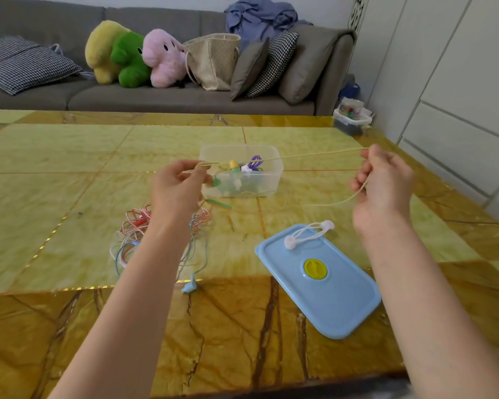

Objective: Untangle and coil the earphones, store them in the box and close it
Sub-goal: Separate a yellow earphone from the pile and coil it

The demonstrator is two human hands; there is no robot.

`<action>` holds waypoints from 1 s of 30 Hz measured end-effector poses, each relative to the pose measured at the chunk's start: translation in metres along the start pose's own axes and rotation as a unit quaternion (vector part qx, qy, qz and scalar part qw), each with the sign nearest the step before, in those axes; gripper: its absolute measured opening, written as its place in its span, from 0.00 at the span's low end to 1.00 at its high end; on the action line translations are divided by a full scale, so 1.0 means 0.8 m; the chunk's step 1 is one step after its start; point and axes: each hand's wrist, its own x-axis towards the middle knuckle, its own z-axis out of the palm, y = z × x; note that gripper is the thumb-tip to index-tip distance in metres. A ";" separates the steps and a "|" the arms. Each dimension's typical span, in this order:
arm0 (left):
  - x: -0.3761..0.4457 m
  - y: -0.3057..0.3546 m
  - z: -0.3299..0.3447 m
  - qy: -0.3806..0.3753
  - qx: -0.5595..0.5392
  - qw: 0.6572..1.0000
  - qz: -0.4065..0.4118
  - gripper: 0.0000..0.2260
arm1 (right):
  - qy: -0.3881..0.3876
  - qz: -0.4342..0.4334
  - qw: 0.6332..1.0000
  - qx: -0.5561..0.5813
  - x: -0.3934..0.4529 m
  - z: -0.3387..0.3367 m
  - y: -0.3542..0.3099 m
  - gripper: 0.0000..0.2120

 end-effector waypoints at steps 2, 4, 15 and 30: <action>0.002 0.002 -0.001 0.001 -0.018 0.999 -0.027 0.07 | -0.034 0.006 0.998 -0.050 0.001 -0.003 0.002 0.11; -0.002 0.004 0.002 -0.021 -0.013 0.999 -0.034 0.10 | -0.134 0.032 0.976 -0.170 -0.005 -0.001 0.007 0.07; -0.018 0.004 0.024 -0.097 0.067 0.993 0.011 0.16 | -0.389 -0.103 0.849 -0.343 -0.045 0.027 0.024 0.10; -0.013 0.002 0.007 -0.222 0.037 0.972 -0.061 0.13 | -0.193 0.000 0.968 -0.158 -0.028 0.026 0.019 0.06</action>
